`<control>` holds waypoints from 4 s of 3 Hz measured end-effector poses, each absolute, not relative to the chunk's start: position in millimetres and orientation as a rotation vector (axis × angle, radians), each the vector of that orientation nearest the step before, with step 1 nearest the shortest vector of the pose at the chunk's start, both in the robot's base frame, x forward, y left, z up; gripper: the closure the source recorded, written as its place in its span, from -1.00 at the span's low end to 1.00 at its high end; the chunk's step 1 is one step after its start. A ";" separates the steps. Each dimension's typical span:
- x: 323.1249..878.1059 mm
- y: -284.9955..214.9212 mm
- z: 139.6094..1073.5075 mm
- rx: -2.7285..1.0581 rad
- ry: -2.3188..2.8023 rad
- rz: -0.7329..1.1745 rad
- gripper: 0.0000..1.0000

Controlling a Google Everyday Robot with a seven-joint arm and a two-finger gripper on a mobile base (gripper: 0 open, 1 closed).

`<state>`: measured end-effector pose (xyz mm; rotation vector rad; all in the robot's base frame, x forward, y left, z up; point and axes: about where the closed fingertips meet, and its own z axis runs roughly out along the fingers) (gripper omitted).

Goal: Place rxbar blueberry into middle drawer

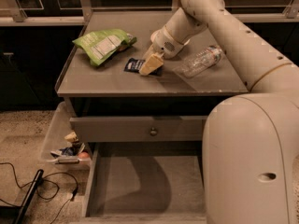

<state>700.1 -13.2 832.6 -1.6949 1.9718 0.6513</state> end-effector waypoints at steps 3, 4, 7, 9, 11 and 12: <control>700.1 -13.0 832.5 -1.695 1.972 0.651 1.00; 698.8 -12.1 834.7 -1.700 1.968 0.652 1.00; 563.1 -42.1 872.5 -1.691 1.772 0.707 1.00; 490.9 -86.9 830.0 -1.582 1.893 0.504 1.00; 471.2 -110.2 706.6 -1.551 2.174 0.498 1.00; 471.5 -110.2 704.3 -1.550 2.182 0.499 1.00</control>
Offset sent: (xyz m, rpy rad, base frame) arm 0.0000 0.0000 0.0000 0.0000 0.0000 0.0000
